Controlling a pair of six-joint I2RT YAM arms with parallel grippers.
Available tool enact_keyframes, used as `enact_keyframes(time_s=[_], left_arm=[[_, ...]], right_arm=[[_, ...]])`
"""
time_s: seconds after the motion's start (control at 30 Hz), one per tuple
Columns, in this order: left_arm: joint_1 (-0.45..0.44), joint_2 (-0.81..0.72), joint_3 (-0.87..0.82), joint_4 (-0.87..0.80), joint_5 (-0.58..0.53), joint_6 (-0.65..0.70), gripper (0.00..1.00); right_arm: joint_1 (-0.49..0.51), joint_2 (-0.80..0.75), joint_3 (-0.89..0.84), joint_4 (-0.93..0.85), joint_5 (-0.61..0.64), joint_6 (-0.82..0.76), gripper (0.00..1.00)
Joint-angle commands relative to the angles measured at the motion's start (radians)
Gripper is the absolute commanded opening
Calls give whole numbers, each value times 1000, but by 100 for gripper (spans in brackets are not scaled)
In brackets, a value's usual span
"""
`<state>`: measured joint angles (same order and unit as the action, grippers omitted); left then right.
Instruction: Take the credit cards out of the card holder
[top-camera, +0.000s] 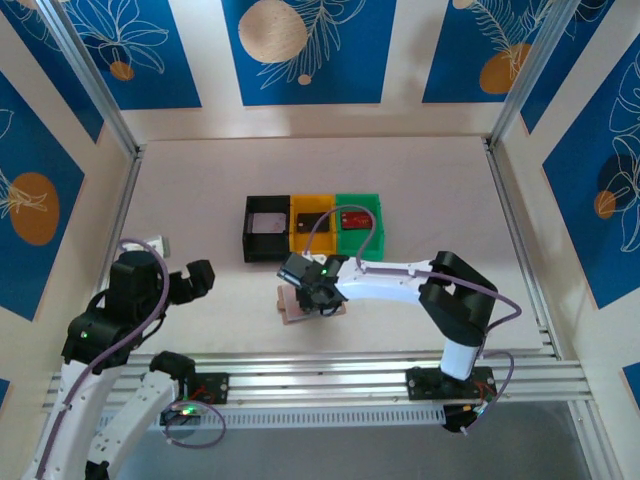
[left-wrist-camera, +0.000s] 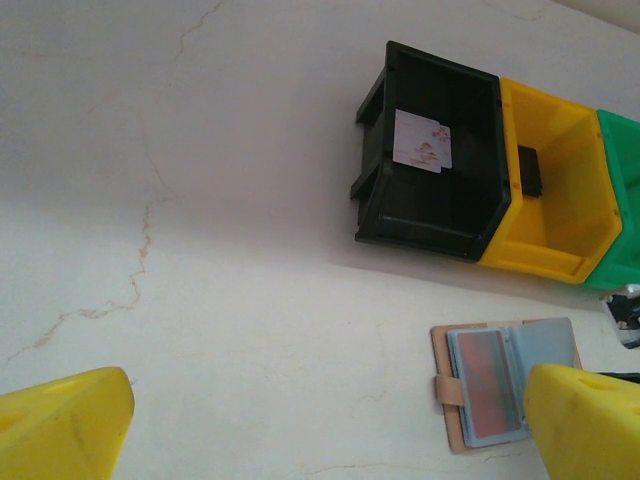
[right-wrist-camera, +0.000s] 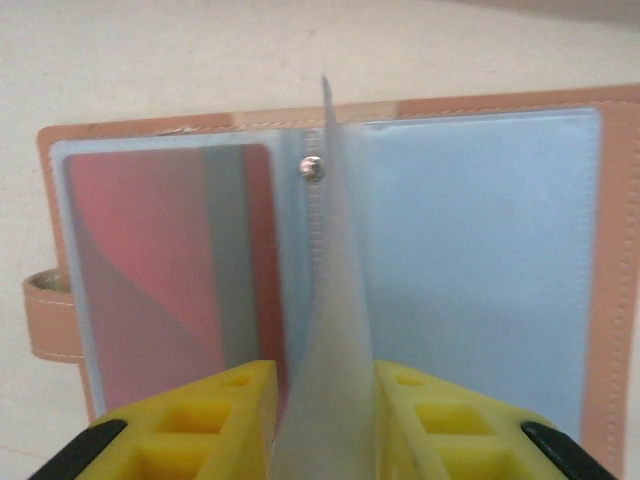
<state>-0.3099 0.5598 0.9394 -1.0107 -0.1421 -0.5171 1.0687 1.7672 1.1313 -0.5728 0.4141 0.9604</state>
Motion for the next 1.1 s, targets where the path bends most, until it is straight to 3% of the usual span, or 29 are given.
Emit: enact_keyframes(time_s=[0.0,0.5,1.07], left_arm=[[-4,3,-7,5,11,8,100],[-4,9,-7,5,17,9,100],[-4,9,-7,7,19,10,100]], right_arm=[[-19,-45,-41,16,-19,35,31],[-86,-63,-96,-14,13,42,31],[-85,-136,-48,-131,28,8,42]])
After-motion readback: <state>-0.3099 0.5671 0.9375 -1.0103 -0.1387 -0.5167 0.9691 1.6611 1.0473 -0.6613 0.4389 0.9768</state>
